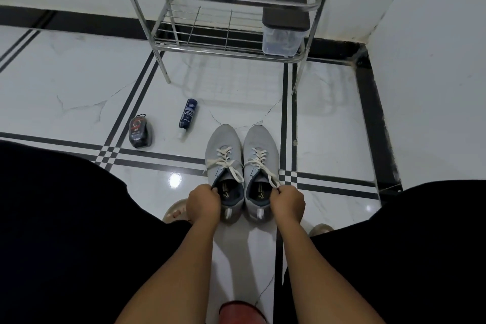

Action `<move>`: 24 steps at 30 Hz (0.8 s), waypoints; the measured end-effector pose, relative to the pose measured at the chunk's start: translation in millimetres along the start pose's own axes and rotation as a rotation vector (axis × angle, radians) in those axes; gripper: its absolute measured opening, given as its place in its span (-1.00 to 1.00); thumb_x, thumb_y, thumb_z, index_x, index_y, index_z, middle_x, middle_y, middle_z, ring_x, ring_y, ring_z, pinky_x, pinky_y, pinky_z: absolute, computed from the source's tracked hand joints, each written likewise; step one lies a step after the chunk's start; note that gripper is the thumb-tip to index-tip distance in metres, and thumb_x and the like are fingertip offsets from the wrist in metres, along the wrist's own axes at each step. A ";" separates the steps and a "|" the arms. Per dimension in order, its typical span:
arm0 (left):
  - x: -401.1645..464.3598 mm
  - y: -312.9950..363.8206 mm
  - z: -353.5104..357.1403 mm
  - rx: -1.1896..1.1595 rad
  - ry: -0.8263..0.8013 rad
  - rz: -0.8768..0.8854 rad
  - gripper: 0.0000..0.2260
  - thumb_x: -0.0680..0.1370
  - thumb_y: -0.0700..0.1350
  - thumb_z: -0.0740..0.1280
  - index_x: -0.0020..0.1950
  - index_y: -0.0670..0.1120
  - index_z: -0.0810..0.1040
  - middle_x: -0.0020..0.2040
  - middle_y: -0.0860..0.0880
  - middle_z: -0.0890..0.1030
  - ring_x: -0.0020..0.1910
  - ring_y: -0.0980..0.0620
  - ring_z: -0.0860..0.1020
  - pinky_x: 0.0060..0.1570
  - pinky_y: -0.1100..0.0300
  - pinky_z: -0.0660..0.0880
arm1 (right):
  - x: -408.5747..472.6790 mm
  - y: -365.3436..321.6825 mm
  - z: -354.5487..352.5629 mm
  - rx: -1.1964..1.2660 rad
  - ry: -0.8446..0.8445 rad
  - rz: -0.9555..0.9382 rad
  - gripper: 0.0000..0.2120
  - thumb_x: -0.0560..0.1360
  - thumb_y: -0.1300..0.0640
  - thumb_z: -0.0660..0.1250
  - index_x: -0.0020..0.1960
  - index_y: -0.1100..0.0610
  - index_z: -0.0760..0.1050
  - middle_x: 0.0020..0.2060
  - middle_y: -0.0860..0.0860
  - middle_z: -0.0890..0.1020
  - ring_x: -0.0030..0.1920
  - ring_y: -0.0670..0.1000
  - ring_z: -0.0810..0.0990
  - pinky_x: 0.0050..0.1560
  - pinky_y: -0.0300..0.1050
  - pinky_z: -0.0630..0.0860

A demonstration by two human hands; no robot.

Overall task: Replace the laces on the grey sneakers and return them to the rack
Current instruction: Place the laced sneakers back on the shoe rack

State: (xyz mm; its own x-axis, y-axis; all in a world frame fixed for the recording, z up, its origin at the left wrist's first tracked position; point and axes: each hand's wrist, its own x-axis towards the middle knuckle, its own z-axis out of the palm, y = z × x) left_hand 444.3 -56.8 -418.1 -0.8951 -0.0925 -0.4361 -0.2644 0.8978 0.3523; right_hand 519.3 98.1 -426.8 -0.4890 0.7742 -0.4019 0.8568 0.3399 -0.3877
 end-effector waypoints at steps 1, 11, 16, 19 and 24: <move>-1.2 4.2 -7.2 -0.007 0.012 0.018 -0.78 0.59 -0.07 0.24 -0.01 -0.14 0.65 -0.04 -0.14 0.65 -0.01 -0.16 0.58 -0.20 0.15 0.41 | -1.5 -5.1 -7.9 0.006 0.010 -0.020 -0.75 0.54 0.10 0.23 -0.03 0.19 0.65 -0.10 0.16 0.67 -0.06 0.20 0.61 -0.14 -0.10 0.49; -21.7 46.0 -125.5 -0.195 0.259 0.213 -0.80 0.54 -0.06 0.29 -0.16 -0.13 0.65 -0.20 -0.14 0.64 -0.16 -0.16 0.58 -0.26 0.17 0.37 | -38.8 -71.2 -110.2 0.222 0.191 -0.254 -0.68 0.51 0.10 0.26 -0.41 0.12 0.41 -0.43 0.08 0.49 -0.36 0.12 0.46 -0.47 -0.20 0.21; -20.0 70.9 -214.3 -0.188 0.345 0.263 -0.83 0.47 -0.09 0.31 -0.16 -0.18 0.62 -0.18 -0.16 0.63 -0.15 -0.17 0.58 -0.31 0.16 0.34 | -63.7 -129.4 -177.4 0.280 0.258 -0.370 -0.74 0.45 0.15 0.28 -0.41 0.18 0.47 -0.48 0.06 0.47 -0.38 0.11 0.46 -0.48 -0.18 0.21; -10.0 90.9 -271.8 -0.193 0.401 0.276 -0.85 0.44 -0.13 0.33 -0.10 -0.19 0.61 -0.13 -0.16 0.63 -0.12 -0.16 0.57 -0.29 0.15 0.36 | -71.3 -170.8 -214.7 0.304 0.239 -0.450 -0.73 0.40 0.21 0.28 -0.46 0.15 0.35 -0.54 0.04 0.40 -0.45 0.06 0.38 -0.48 -0.17 0.18; 22.9 138.8 -348.7 -0.205 0.401 0.329 -0.94 0.43 -0.19 0.35 -0.21 -0.17 0.52 -0.24 -0.12 0.60 -0.25 -0.10 0.54 -0.46 0.21 0.28 | -39.1 -253.9 -263.8 0.275 0.214 -0.491 -0.88 0.35 0.17 0.32 -0.33 0.18 0.47 -0.44 0.08 0.55 -0.38 0.09 0.51 -0.48 -0.20 0.26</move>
State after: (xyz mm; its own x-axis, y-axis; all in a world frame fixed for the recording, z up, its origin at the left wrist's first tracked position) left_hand 261.9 -84.5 -90.4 -0.9982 -0.0141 0.0590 0.0234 0.8083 0.5883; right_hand 364.0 122.3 -93.8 -0.7487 0.6614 0.0438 0.4512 0.5570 -0.6973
